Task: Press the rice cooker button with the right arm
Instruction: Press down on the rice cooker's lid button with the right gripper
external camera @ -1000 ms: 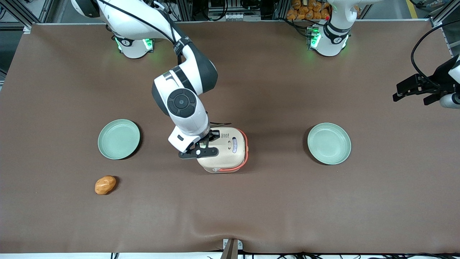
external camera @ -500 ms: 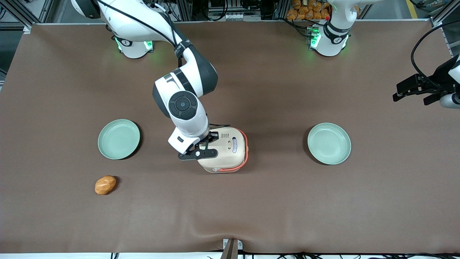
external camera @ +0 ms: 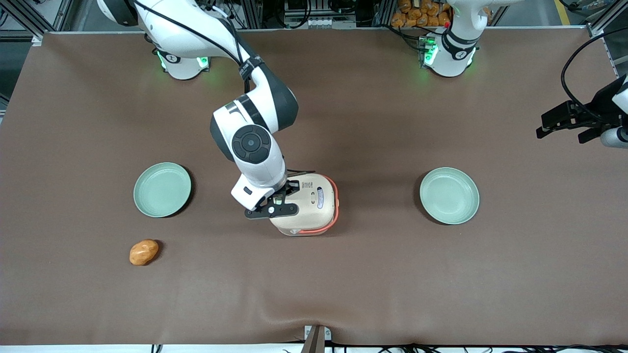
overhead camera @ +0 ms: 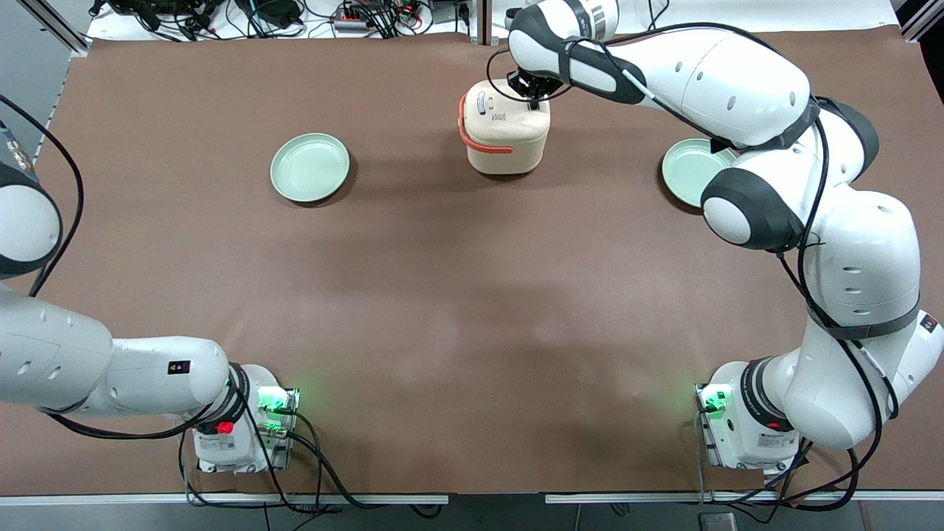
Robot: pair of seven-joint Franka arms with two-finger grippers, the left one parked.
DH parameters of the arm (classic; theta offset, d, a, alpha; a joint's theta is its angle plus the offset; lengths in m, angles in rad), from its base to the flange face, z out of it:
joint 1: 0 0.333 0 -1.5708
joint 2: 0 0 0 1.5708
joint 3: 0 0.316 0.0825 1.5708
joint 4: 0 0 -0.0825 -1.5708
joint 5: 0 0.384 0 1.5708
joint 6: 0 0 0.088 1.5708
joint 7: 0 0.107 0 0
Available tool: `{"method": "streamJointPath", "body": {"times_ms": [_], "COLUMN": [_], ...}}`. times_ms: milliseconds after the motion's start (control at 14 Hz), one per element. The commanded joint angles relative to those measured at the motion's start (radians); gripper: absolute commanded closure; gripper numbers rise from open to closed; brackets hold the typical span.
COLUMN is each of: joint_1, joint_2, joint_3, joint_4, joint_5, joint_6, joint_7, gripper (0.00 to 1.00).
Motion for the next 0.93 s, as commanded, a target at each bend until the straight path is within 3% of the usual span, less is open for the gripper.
{"method": "streamJointPath", "body": {"times_ms": [0,214,286,357,429,857], "joint_1": [-0.003,-0.009,-0.011,-0.011,-0.011,-0.017], "joint_2": [0.026,0.015,0.008,-0.002,-0.011,-0.146], "joint_3": [0.002,0.002,0.002,0.002,0.002,0.001], "joint_4": [-0.015,-0.009,-0.006,-0.004,-0.004,0.001], "joint_5": [-0.023,-0.023,-0.023,-0.023,-0.017,-0.008], "joint_6": [0.044,0.035,0.030,0.020,0.010,-0.100], "joint_7": [0.013,-0.001,-0.001,-0.003,-0.001,0.000], "gripper": [1.00,1.00,0.86,0.54,0.03,0.00]}}
